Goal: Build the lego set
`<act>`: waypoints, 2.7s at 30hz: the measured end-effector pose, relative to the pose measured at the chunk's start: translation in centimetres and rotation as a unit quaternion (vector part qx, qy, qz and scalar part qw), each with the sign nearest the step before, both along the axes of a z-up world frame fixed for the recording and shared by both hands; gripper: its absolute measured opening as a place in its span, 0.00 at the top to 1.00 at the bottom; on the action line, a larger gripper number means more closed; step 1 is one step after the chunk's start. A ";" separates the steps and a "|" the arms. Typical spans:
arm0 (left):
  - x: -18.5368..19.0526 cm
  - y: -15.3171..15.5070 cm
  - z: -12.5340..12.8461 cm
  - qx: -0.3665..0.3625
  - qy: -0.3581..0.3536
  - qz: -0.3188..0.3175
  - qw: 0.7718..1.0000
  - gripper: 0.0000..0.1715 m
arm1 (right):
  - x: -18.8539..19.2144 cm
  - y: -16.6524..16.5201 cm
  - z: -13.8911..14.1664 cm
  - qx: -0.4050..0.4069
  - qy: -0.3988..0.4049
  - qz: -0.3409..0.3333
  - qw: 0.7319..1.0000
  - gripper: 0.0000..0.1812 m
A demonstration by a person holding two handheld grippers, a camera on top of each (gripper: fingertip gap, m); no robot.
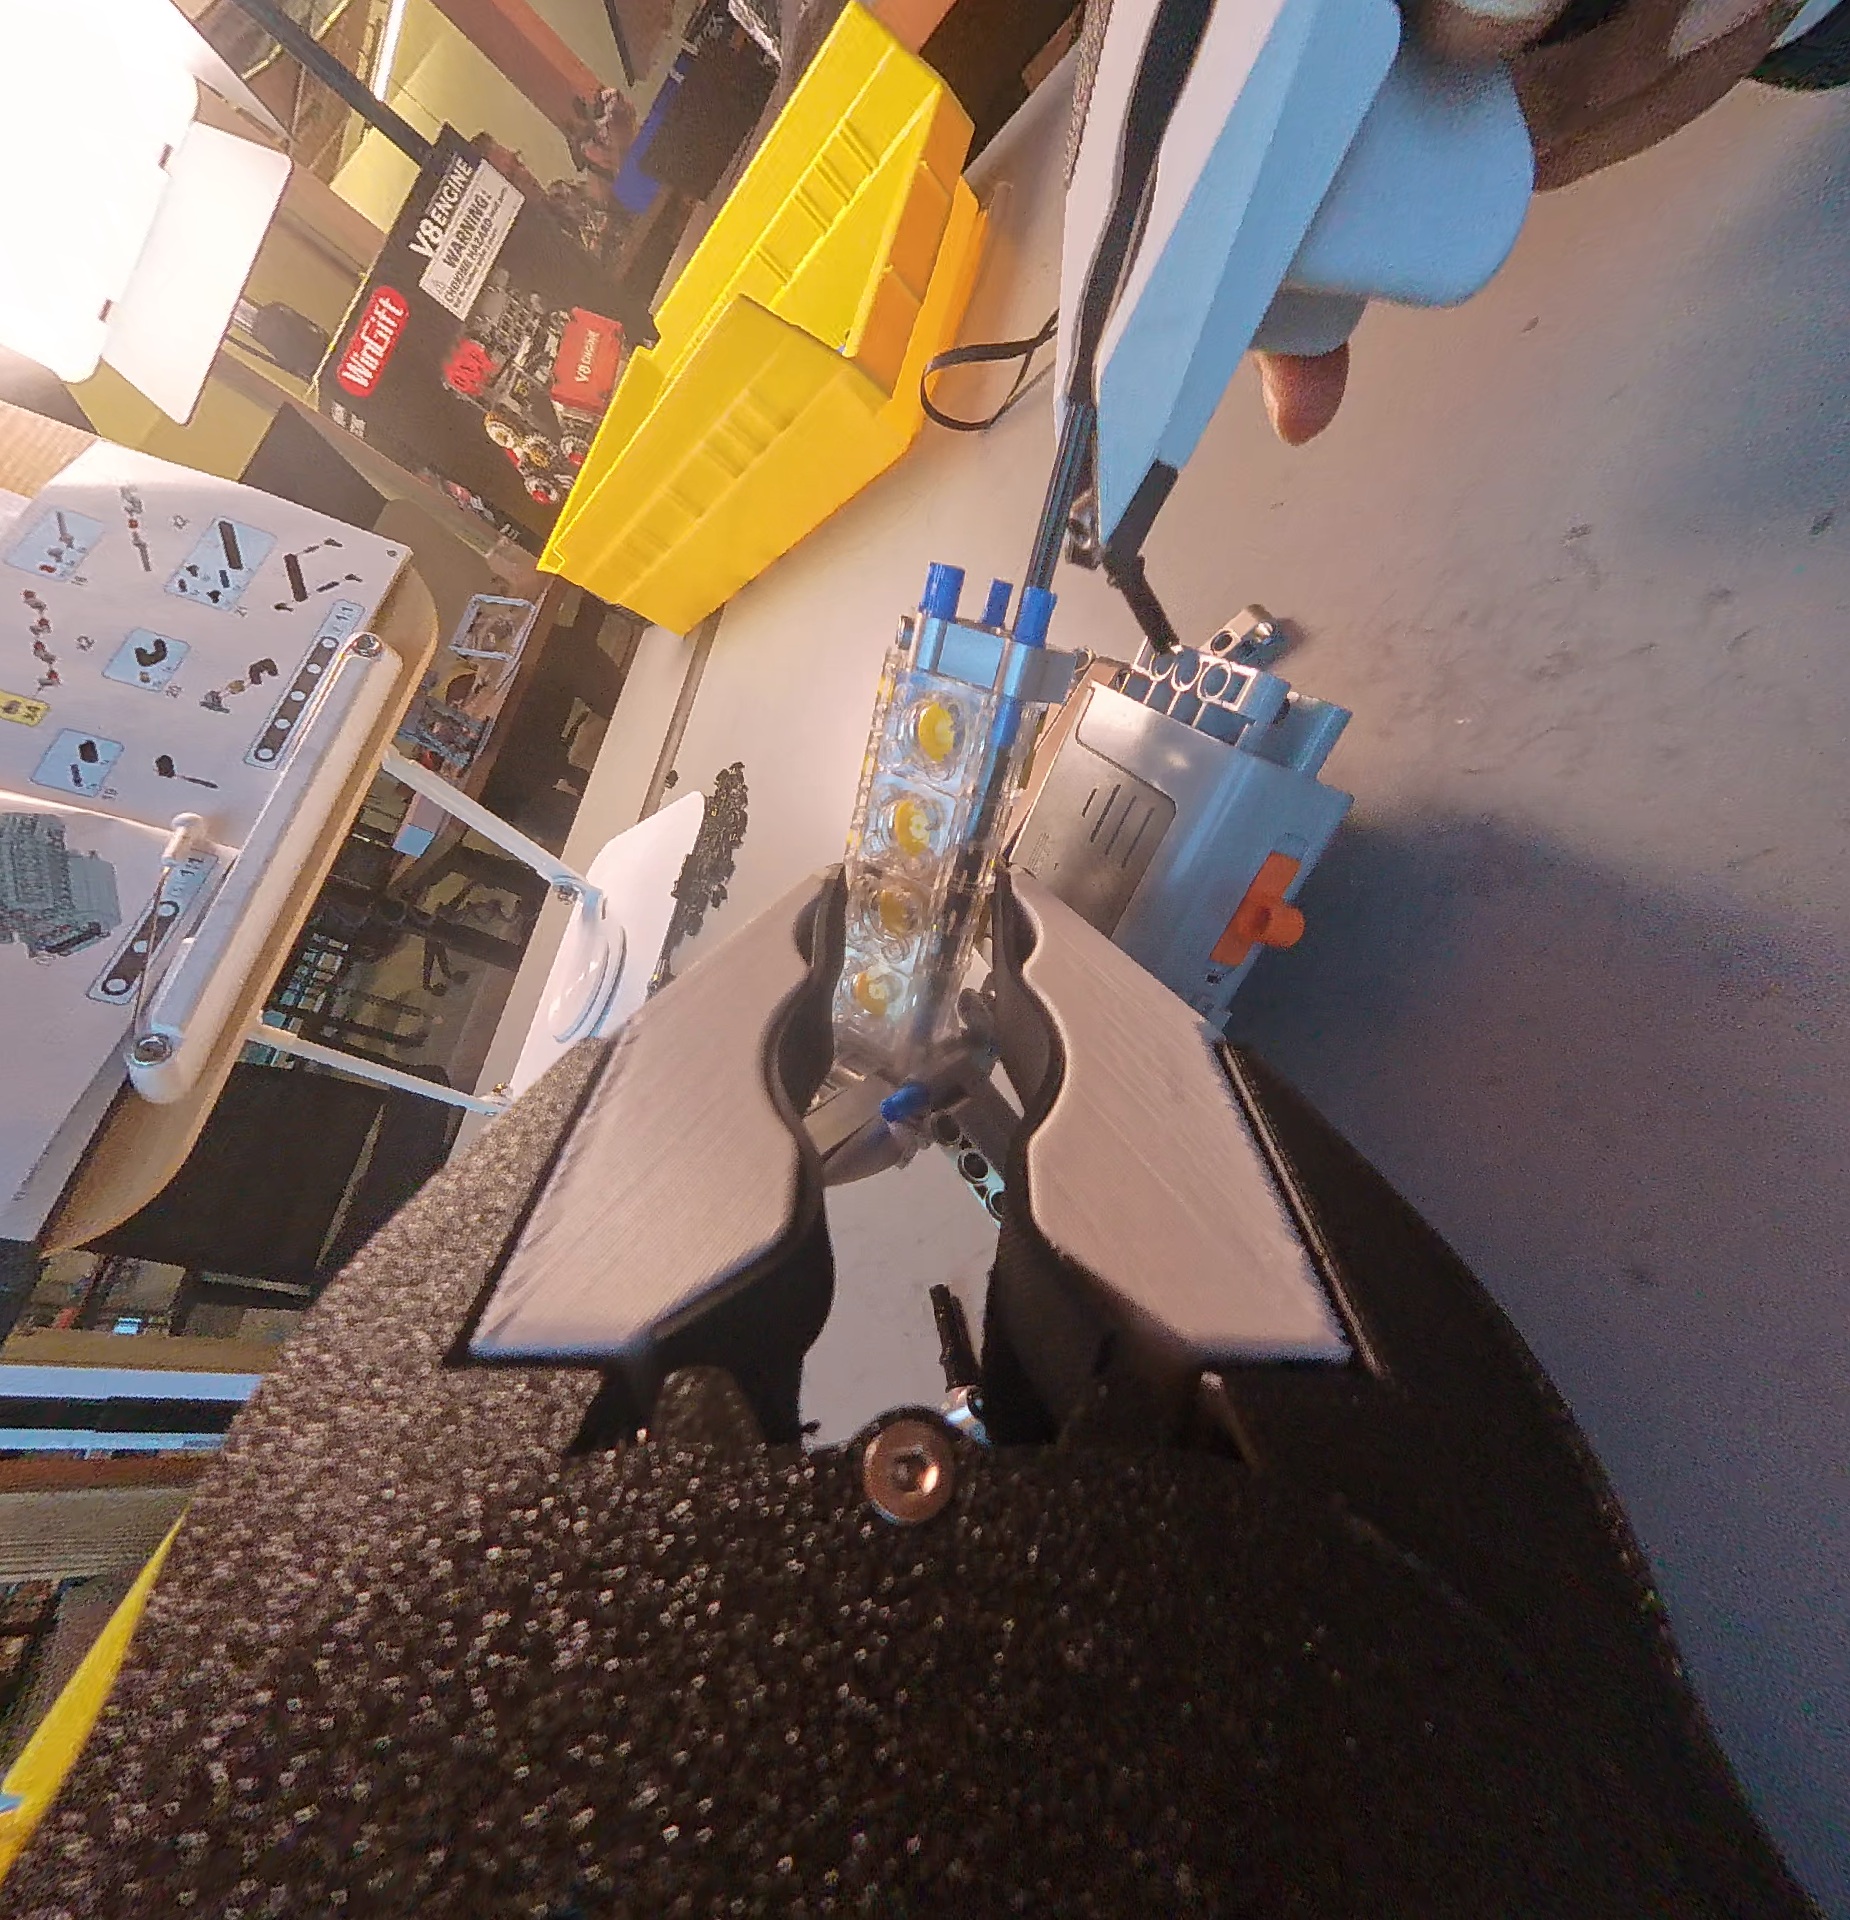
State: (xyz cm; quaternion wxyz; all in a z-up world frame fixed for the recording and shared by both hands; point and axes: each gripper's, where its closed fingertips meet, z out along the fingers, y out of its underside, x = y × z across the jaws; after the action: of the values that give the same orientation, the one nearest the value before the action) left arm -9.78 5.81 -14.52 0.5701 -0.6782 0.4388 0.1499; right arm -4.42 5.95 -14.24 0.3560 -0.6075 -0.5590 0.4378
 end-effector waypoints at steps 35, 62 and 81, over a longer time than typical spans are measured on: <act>2.3 -0.7 -0.4 -0.012 0.030 0.005 0.999 0.85 | 1.3 -1.4 -3.0 0.105 -0.085 0.001 0.991 0.97; 2.3 -0.7 -0.3 -0.011 0.024 0.004 1.000 0.85 | 1.1 -0.9 -3.1 0.113 -0.084 -0.006 0.990 0.97; 2.9 -0.7 -0.4 -0.010 0.035 0.007 0.999 0.85 | 1.9 -1.1 -2.3 0.033 -0.061 -0.035 0.997 0.97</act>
State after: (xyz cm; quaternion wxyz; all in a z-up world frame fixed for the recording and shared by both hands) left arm -6.86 5.10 -14.93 0.5467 -0.6814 0.4549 0.1729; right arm -2.55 4.86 -16.58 0.3561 -0.6403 -0.5720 0.3687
